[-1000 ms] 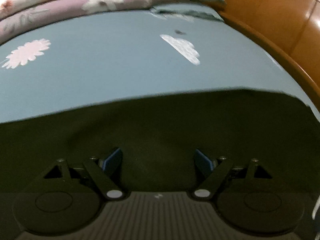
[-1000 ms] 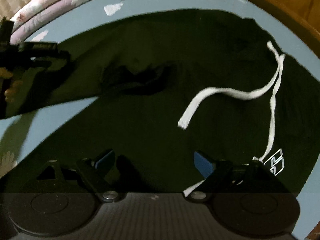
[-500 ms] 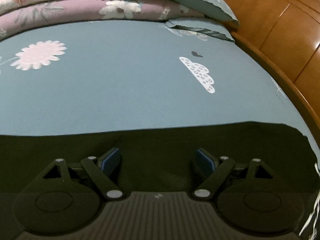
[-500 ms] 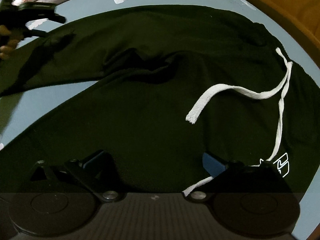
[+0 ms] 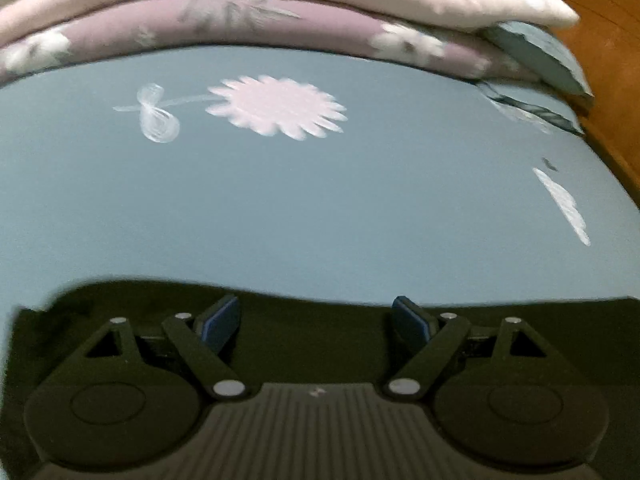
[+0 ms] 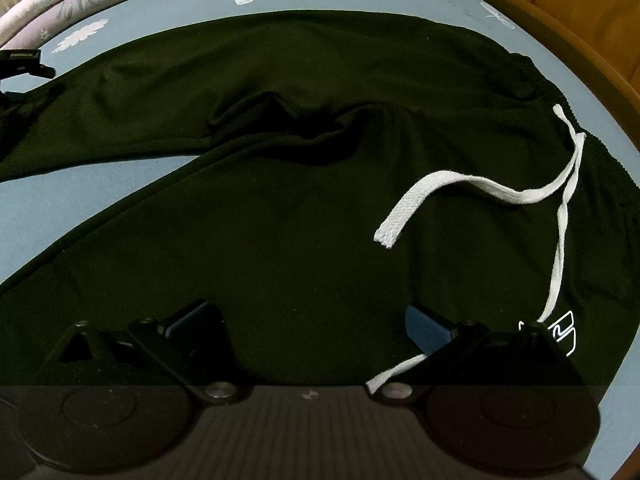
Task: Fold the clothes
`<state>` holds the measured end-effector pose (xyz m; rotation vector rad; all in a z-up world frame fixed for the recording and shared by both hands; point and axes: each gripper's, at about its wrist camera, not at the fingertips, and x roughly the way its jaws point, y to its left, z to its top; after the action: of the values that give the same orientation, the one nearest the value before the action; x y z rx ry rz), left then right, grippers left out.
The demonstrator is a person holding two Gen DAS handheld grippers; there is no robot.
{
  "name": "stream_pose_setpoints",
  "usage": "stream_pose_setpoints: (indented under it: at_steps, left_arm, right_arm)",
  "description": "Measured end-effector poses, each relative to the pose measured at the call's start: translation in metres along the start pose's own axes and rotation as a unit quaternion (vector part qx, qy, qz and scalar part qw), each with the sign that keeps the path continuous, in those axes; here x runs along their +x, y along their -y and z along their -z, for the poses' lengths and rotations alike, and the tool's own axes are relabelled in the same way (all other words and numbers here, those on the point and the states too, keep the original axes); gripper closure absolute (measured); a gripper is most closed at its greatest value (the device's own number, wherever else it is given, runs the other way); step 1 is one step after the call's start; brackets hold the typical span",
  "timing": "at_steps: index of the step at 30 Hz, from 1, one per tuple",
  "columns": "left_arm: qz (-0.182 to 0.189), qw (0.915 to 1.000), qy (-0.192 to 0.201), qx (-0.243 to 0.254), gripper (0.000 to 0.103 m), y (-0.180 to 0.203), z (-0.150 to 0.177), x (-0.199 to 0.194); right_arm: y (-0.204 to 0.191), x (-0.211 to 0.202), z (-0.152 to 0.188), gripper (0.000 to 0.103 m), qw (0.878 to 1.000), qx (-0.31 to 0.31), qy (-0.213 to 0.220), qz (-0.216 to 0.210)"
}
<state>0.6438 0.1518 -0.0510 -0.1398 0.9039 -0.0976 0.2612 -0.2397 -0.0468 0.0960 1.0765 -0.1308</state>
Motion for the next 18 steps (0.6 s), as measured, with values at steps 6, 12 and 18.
stream_pose_setpoints:
  at_steps: [6, 12, 18]
  left_arm:
    - [0.067, 0.9977, 0.004, 0.008, 0.018, -0.019, 0.017, -0.051]
    - [0.062, 0.9977, -0.02, 0.016, 0.018, -0.033, 0.051, -0.064]
    - [0.036, 0.9989, -0.012, 0.028, 0.019, -0.025, 0.058, -0.078]
  right_arm:
    - [0.0, 0.001, -0.001, 0.0, 1.0, 0.0, 0.002, 0.002]
    - [-0.001, 0.0, 0.004, 0.0, 1.0, -0.001, 0.014, 0.003]
    - [0.001, -0.002, 0.005, 0.0, 1.0, -0.003, 0.016, -0.002]
